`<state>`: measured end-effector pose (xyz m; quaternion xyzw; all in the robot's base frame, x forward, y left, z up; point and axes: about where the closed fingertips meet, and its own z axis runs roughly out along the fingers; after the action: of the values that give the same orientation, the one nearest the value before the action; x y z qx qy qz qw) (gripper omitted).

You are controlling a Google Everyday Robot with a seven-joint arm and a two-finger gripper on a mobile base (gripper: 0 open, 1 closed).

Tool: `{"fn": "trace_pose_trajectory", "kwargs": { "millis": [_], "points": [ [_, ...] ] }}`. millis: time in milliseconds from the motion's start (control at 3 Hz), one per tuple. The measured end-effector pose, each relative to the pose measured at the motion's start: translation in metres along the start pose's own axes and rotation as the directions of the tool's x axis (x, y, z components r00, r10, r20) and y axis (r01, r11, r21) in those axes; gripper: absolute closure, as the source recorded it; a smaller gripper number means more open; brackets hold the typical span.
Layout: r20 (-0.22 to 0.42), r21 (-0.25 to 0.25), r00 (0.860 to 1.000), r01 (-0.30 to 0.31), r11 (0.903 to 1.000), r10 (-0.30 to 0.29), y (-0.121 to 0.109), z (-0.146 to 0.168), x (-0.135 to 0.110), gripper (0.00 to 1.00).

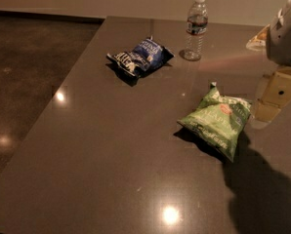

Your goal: Pick green jalapeno chip bag

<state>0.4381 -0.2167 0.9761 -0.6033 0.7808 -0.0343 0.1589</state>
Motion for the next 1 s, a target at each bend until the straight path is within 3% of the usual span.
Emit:
{"fn": "trace_pose_trajectory", "kwargs": {
  "millis": [333,1000],
  "points": [
    [0.000,0.000,1.000,0.000,1.0000,0.000,0.000,0.000,0.000,0.00],
    [-0.005,-0.058,0.998,0.066,0.9961,-0.066,0.007,0.067,-0.012,0.00]
  ]
}}
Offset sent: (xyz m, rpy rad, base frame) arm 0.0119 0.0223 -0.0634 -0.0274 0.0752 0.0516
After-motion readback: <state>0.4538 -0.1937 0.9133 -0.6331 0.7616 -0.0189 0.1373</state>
